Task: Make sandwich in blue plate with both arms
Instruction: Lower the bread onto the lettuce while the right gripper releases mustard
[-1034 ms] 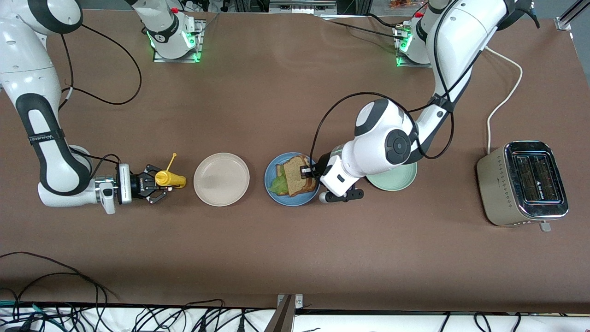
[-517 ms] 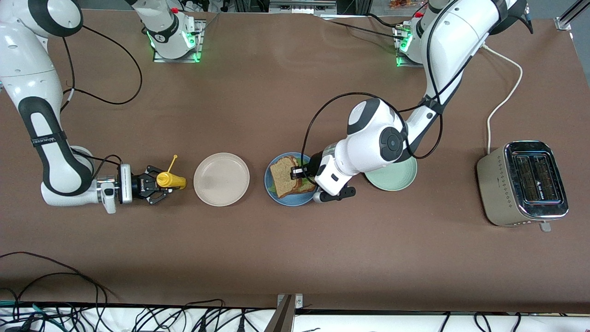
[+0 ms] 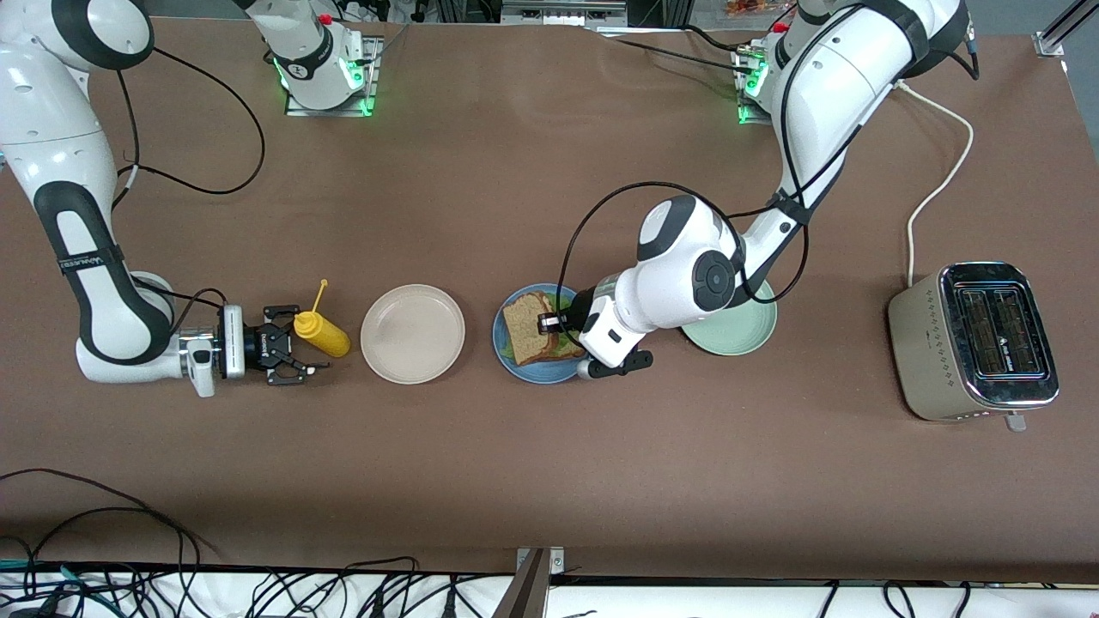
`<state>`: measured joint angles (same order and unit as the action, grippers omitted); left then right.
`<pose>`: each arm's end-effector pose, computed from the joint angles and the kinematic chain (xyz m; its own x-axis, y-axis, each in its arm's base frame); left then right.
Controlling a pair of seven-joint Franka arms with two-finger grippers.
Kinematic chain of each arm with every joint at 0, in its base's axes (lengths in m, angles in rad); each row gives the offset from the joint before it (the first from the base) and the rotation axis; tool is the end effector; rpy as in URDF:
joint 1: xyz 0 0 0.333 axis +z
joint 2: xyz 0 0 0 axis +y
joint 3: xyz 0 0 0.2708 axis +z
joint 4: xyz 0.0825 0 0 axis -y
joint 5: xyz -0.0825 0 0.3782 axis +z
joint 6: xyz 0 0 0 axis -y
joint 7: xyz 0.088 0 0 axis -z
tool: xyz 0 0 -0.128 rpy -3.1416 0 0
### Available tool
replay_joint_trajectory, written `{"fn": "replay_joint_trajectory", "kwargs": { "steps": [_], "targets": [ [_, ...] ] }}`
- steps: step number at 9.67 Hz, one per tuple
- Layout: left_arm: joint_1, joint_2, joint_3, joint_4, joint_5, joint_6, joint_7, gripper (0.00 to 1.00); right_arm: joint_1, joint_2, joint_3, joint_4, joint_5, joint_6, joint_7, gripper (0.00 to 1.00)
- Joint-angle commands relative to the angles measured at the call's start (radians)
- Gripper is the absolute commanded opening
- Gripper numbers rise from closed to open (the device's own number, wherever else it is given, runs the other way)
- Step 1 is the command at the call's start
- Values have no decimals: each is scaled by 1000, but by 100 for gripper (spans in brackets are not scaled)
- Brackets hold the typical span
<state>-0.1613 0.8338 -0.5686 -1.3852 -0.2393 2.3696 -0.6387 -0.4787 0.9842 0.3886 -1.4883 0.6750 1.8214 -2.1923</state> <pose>0.5882 -0.4251 0.2503 0.9516 0.1978 -0.2354 0.2969 -0.7898 0.5367 0.6100 -0.0042 0.0834 0.0567 0.4725 0.8795 0.9777 0.1519 -0.1447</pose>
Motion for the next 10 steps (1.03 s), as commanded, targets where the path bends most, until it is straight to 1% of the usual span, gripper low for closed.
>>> {"fn": "replay_joint_trajectory", "kwargs": {
  "steps": [1,2,3,4,5,7,8,10],
  "targets": [
    [-1,10,1,-11,-18,8,28,16,-9,-5,-42,11,-18,-10,-20,100],
    [-1,13,4,-9,-11,8,25,28,-9,-19,-78,11,-53,-14,-20,100],
    [-1,10,4,-9,32,0,21,68,-9,-42,-103,11,-90,-13,-15,100],
    [-1,5,3,-9,76,-4,14,96,-9,-74,-118,13,-130,-14,2,100],
    [0,2,4,-9,92,-24,14,100,-8,-116,-129,13,-168,-19,50,100],
    [8,-13,3,-8,168,-67,13,100,12,-197,-135,13,-233,-50,226,100],
    [11,-19,6,-9,176,-91,11,100,41,-243,-137,11,-242,-69,329,100],
    [16,-73,0,-9,277,-197,-34,100,104,-361,-151,5,-326,-89,608,100]
  ]
}}
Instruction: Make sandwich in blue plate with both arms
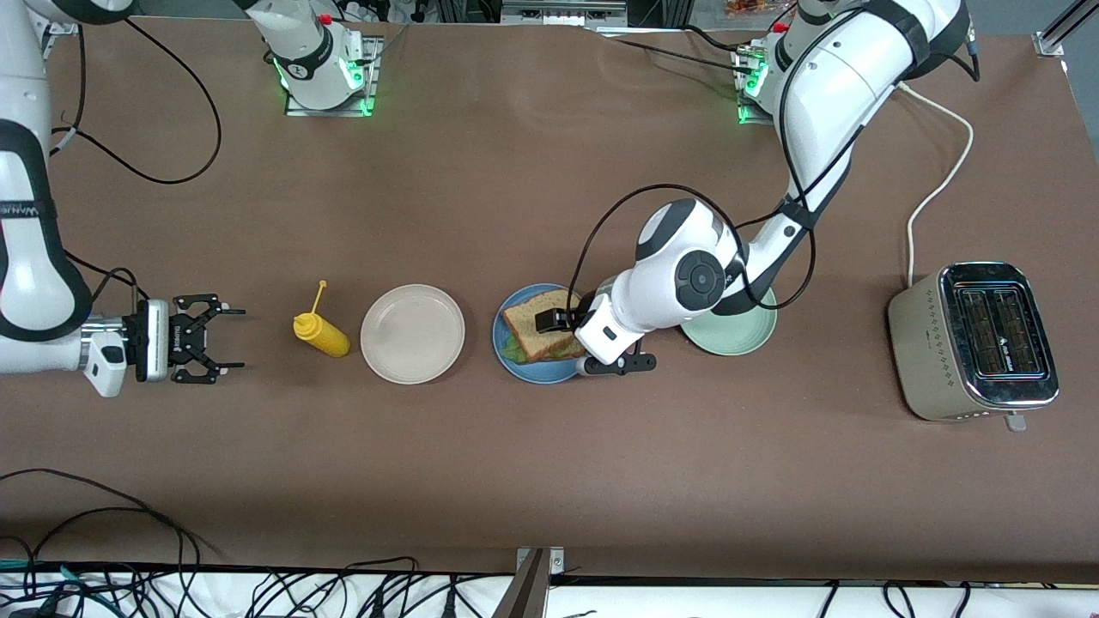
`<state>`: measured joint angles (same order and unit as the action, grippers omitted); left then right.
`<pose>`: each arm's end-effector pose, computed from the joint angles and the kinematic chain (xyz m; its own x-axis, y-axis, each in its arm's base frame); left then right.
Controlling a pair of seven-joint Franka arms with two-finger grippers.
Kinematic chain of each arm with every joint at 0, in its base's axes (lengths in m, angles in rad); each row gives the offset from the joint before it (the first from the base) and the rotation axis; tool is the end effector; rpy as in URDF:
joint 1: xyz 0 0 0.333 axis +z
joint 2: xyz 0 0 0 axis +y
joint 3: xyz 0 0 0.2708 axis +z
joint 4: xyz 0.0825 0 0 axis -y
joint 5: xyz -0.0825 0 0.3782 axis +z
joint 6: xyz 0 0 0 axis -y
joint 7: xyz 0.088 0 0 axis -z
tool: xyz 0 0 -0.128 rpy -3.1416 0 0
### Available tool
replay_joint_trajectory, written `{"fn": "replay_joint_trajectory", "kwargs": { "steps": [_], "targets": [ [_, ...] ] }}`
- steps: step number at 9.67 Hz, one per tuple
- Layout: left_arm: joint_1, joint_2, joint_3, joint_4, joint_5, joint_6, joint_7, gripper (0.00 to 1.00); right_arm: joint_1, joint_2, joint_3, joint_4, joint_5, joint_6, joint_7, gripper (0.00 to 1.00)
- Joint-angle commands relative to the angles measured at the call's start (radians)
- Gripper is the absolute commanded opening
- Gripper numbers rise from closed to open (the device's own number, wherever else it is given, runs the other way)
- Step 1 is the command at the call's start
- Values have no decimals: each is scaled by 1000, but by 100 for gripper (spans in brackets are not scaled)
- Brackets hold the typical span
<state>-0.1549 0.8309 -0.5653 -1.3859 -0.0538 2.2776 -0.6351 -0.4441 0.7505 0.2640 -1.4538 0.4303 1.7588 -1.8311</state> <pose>0.5828 -0.4149 0.2396 0.9814 0.0997 -0.1639 0.1611 -0.8922 0.4219 0.6297 -0.0862 0.1936 0.1997 0.7806 0.5923 0.9557 -0.0219 -0.2934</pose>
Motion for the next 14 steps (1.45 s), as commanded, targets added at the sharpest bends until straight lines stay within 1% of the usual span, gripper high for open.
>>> {"fn": "replay_joint_trajectory", "kwargs": {
  "steps": [1,2,4,5,6,7,8,9,10,12,13,14],
  "targets": [
    [17,-96,-4,-8,100,-145,-41,100,90,-179,-26,-36,-108,-54,392,100],
    [23,-128,1,-8,100,-189,-41,100,103,-228,-26,-34,-148,-83,564,100],
    [41,-191,19,-7,101,-288,-35,100,133,-295,-25,-27,-185,-146,860,100],
    [43,-226,45,-4,101,-329,-34,100,158,-344,-23,-27,-246,-147,1015,100],
    [41,-249,68,8,101,-369,-34,100,183,-382,-23,-27,-267,-157,1123,100],
    [41,-280,94,14,101,-406,-34,100,209,-416,-29,-31,-269,-176,1223,100],
    [41,-305,117,25,101,-450,-34,100,252,-447,-60,-33,-274,-192,1325,100],
    [41,-323,140,42,101,-489,-34,100,319,-477,-130,-31,-274,-214,1402,100],
    [41,-341,166,45,103,-518,-34,100,387,-509,-213,-31,-274,-235,1458,100],
    [41,-410,220,44,103,-530,-28,100,525,-569,-386,-36,-277,-266,1544,100],
    [43,-435,240,44,100,-555,9,100,539,-612,-406,-57,-292,-278,1576,100],
    [43,-459,272,44,100,-588,99,100,541,-669,-407,-91,-327,-279,1624,100]
  ]
}}
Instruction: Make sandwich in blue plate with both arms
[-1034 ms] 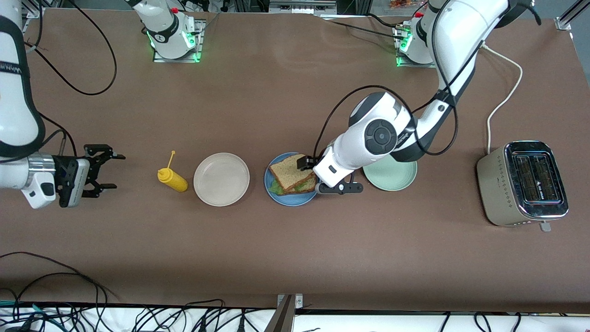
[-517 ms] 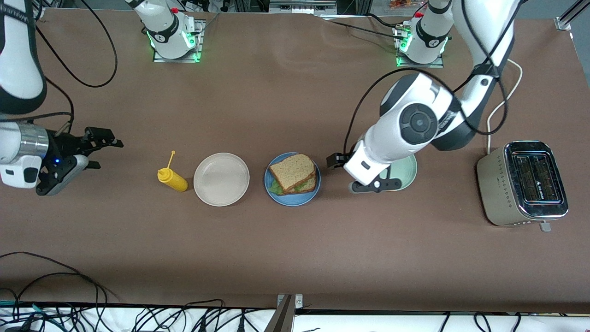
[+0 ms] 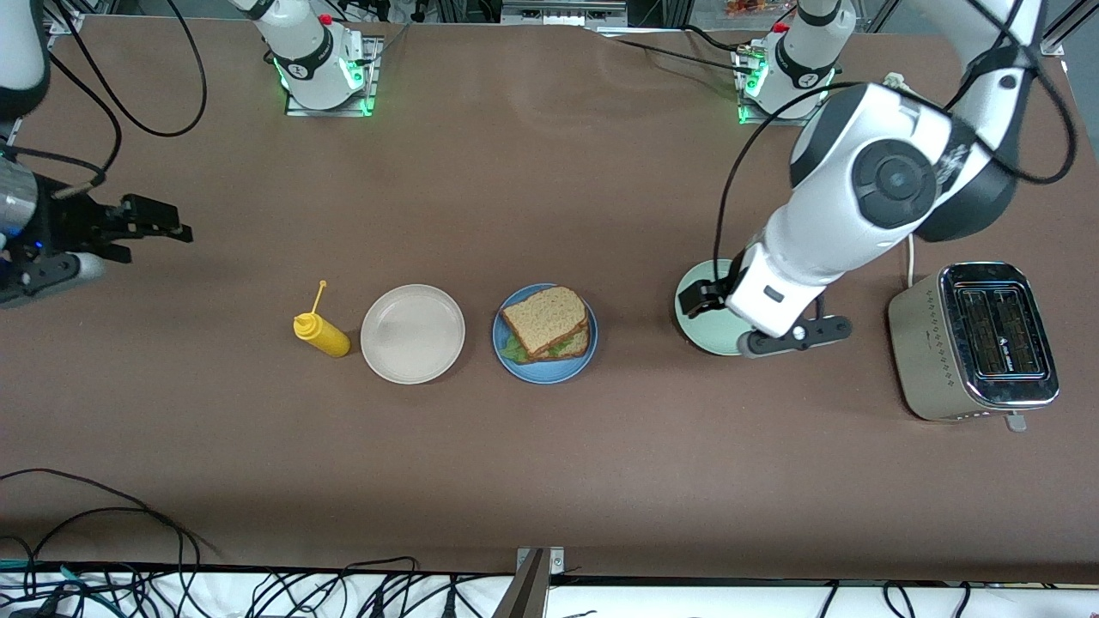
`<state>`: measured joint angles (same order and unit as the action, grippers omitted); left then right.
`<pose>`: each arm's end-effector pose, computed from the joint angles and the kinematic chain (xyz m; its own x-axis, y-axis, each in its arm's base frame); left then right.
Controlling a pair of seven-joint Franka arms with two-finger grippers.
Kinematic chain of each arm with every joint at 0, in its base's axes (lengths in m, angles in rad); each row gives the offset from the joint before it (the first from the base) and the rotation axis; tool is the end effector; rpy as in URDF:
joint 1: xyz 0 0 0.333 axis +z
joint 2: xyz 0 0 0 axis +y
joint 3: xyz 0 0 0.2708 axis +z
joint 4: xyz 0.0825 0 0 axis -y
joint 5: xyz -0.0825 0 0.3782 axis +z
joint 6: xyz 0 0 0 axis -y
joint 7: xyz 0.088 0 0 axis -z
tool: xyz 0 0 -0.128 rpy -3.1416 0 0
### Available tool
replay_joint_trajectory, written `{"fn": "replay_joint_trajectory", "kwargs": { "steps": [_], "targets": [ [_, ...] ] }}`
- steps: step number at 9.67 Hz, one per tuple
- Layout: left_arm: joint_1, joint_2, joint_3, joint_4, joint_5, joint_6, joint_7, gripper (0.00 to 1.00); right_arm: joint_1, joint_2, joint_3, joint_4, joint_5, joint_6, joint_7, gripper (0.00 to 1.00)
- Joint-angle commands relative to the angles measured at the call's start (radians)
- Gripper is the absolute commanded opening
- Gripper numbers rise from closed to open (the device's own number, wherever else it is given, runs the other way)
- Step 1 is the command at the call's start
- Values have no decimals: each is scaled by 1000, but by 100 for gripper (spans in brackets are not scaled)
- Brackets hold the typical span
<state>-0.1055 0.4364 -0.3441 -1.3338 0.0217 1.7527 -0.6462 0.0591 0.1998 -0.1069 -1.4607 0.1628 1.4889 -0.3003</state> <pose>0.6095 -0.2533 0.4336 0.9737 0.2174 -0.0686 0.2236 -0.9695 0.1003 0.5841 -0.0015 0.4911 0.9585 0.2586 -0.1197 0.2345 -0.9545 -0.1842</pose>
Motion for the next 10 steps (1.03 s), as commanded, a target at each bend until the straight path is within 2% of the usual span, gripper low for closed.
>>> {"fn": "replay_joint_trajectory", "kwargs": {
  "steps": [1,3,6,9,10],
  "targets": [
    [-6,-89,75,-10,24,-93,172,100,47,-156,-34,-102,-66,-9,136,100],
    [-6,-139,105,-15,26,-139,183,100,102,-212,-18,-139,-118,10,260,100],
    [-6,-209,174,-25,26,-200,320,100,104,-264,3,-232,-126,152,271,100],
    [-6,-263,247,-44,23,-234,457,100,105,-275,9,-237,-149,160,294,100],
    [-6,-300,267,-79,20,-239,495,100,105,-275,9,-237,-158,157,294,100]
  ]
}}
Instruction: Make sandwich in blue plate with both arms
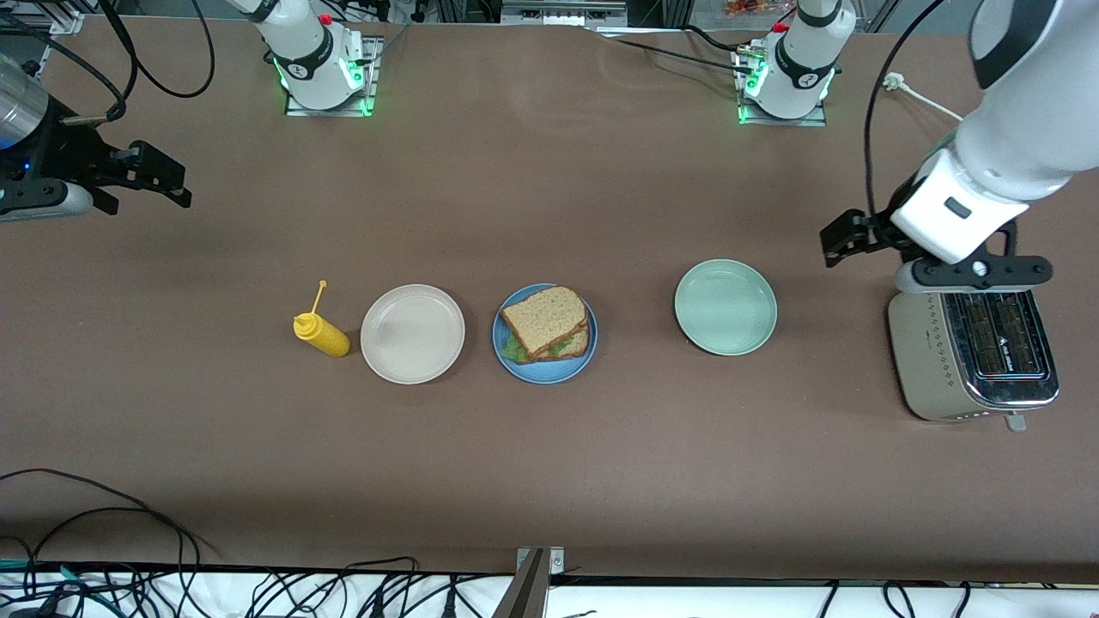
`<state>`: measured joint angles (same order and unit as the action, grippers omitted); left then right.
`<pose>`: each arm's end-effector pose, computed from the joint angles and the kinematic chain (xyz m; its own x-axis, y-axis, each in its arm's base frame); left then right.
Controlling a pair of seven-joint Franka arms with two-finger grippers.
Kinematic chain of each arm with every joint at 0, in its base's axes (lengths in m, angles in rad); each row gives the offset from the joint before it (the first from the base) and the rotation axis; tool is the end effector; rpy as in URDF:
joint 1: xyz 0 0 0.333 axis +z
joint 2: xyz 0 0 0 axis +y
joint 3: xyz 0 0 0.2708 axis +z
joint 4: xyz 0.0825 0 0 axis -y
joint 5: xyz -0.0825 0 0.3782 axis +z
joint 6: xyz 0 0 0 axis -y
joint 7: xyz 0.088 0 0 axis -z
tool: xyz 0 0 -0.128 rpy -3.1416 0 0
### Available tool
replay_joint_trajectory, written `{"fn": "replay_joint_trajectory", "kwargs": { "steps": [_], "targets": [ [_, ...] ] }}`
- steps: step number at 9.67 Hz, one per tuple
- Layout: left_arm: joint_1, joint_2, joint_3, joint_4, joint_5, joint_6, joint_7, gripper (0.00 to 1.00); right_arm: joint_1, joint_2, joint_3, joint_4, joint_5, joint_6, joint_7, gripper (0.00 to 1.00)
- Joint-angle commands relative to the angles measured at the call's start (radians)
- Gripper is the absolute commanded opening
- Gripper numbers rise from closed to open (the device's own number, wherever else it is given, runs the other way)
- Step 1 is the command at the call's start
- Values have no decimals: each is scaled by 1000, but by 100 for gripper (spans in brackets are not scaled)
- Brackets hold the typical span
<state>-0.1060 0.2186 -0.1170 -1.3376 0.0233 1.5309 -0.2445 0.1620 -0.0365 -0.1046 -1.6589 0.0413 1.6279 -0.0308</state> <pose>0.5880 -0.1232 0.5381 0.9994 0.0246 -0.0236 0.0246 -0.9997 -0.0038 0.5421 0.0355 0.5420 0.9963 0.0858 0.0066 0.0860 -0.9953 -0.0448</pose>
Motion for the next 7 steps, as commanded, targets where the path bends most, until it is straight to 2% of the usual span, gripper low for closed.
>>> {"fn": "replay_joint_trajectory", "kwargs": {
  "steps": [1,4,7],
  "targets": [
    [-4,-134,69,-131,11,-15,129,100,2,-39,5,-38,-41,15,23,100],
    [28,-220,100,-236,7,-14,178,100,2,-37,6,-33,-51,10,22,100],
    [49,-222,102,-245,7,-9,221,100,-4,-26,0,-19,-60,12,17,100]
  ]
}}
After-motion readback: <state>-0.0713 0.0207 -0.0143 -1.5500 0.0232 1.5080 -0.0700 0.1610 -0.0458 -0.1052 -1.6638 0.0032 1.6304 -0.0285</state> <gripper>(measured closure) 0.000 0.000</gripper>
